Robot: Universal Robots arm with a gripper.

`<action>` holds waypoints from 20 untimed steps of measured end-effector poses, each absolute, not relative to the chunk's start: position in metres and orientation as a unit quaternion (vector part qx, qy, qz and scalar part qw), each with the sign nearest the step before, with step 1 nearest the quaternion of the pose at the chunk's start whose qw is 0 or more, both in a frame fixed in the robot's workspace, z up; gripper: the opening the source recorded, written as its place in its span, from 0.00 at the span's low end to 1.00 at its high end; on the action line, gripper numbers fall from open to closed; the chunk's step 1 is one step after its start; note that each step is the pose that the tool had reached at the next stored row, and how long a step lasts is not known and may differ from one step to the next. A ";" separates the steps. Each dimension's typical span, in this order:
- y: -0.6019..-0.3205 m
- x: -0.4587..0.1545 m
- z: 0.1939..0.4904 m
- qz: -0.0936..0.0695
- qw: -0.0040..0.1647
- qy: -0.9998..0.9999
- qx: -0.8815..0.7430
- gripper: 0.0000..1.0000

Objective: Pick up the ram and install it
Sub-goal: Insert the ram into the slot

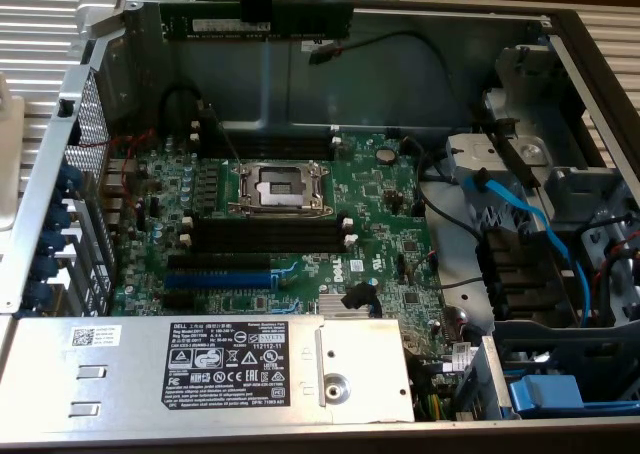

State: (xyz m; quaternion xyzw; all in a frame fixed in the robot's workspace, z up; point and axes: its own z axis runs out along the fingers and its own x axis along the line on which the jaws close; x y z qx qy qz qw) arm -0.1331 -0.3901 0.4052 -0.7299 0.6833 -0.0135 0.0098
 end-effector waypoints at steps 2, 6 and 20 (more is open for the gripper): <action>-0.390 -0.133 0.405 -0.014 0.010 0.684 -0.730 0.13; -0.391 -0.133 0.404 -0.014 0.010 0.684 -0.730 0.13; -0.396 -0.132 0.401 -0.014 0.009 0.697 -0.717 0.13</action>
